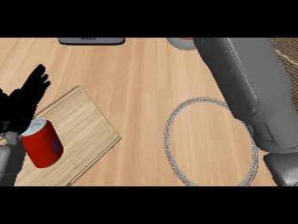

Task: Pick the croissant from the placemat and place it in the basket

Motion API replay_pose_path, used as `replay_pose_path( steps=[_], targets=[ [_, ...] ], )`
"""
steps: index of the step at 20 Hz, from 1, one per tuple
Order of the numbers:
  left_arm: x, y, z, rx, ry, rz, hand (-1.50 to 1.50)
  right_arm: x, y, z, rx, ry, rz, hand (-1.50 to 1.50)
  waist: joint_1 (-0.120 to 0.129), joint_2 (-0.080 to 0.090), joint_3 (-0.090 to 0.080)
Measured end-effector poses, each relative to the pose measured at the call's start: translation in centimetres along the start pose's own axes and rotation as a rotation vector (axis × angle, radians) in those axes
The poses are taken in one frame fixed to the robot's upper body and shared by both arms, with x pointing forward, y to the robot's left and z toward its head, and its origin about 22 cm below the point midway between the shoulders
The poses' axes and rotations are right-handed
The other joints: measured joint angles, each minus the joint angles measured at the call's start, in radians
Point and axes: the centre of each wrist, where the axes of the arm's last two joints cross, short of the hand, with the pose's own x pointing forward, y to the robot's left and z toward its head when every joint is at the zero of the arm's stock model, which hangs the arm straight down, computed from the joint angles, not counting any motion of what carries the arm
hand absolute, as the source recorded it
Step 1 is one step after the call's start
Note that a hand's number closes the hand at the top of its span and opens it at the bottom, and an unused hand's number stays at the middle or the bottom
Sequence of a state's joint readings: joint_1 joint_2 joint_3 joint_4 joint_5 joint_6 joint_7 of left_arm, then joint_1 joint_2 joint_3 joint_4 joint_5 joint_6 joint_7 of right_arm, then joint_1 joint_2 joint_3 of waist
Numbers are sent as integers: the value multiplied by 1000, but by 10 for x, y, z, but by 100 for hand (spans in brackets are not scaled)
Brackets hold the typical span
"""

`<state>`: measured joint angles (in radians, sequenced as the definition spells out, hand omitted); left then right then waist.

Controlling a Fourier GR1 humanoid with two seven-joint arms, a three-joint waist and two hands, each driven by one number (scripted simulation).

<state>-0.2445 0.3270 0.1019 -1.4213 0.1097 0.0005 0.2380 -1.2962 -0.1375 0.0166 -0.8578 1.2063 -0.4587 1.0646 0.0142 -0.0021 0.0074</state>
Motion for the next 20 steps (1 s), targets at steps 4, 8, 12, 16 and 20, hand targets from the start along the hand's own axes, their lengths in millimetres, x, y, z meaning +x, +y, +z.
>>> replay_pose_path(
  steps=[4,8,12,16,20],
  targets=[
    [-1,4,3,0,-2,-1,0,-14,-8,-33,-63,49,69,150,-1,0,0],
    [1,3,2,9,7,5,0,-41,-11,-56,-97,97,115,150,-8,0,-1],
    [-1,3,1,11,3,4,0,-73,-14,-75,-108,140,132,150,-10,-1,1],
    [-3,7,6,8,7,1,0,-109,-18,-87,-106,165,161,150,-13,-3,1],
    [-2,9,4,10,8,0,0,-138,-23,-98,-105,185,140,150,-12,-1,0]
  ],
)
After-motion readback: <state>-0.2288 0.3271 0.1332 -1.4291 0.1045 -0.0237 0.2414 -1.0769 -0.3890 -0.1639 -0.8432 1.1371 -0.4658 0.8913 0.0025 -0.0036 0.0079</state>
